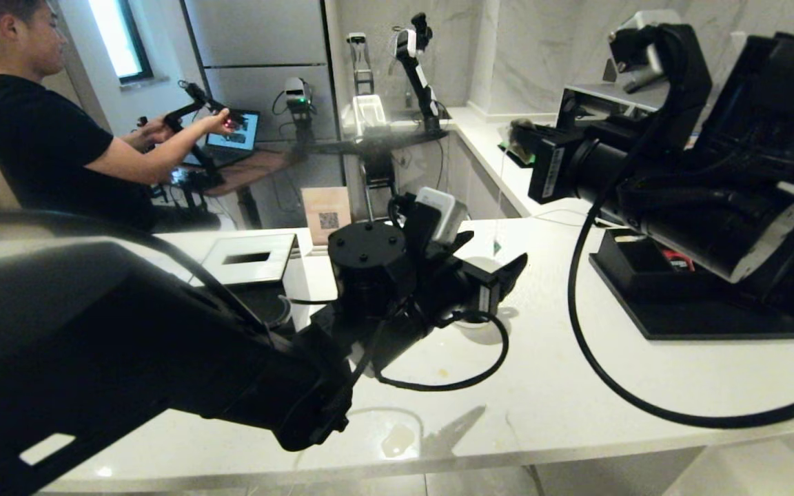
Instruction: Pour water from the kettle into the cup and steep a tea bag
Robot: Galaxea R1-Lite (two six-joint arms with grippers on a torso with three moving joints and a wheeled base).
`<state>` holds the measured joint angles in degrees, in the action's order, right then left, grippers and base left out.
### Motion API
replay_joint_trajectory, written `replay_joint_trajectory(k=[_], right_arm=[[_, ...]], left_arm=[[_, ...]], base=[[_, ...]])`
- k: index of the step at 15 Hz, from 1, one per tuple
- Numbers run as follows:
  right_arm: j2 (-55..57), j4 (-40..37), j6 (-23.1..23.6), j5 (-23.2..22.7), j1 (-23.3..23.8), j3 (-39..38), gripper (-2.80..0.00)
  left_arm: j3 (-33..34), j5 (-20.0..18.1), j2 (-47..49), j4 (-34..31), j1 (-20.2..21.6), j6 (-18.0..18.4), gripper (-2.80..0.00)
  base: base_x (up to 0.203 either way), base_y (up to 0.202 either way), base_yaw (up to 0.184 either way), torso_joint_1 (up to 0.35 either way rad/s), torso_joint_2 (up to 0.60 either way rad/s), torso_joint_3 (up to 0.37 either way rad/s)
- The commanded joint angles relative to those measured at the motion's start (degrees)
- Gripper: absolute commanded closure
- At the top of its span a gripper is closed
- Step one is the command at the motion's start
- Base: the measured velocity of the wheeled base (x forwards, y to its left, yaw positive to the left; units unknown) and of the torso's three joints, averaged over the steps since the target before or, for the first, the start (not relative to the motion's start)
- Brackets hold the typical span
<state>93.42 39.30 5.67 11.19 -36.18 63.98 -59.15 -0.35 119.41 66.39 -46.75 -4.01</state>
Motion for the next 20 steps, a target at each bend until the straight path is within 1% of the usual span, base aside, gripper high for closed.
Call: replay_joint_trajectory(k=[1,15,20], right_arm=[[0.1,0.2,0.0,0.1,0.0,0.0,0.00],[-0.2,0.2,0.0,0.1,0.0,-0.6,0.00],[-0.2,0.2,0.0,0.1,1.4,-0.5,0.00]], left_arm=[[0.0,0.0,0.1,0.4,0.0,-0.1,0.00],[-0.1,0.8,-0.2,0.4,0.0,-0.1,0.00],[0.0,0.8,-0.8,0.4,-0.4,-0.1,0.00]], base=[[0.000,0.000,0.000,0.000,0.00,0.000],[0.000,0.000,0.000,0.000,0.00,0.000],[0.000,0.000,0.000,0.000,0.00,0.000]])
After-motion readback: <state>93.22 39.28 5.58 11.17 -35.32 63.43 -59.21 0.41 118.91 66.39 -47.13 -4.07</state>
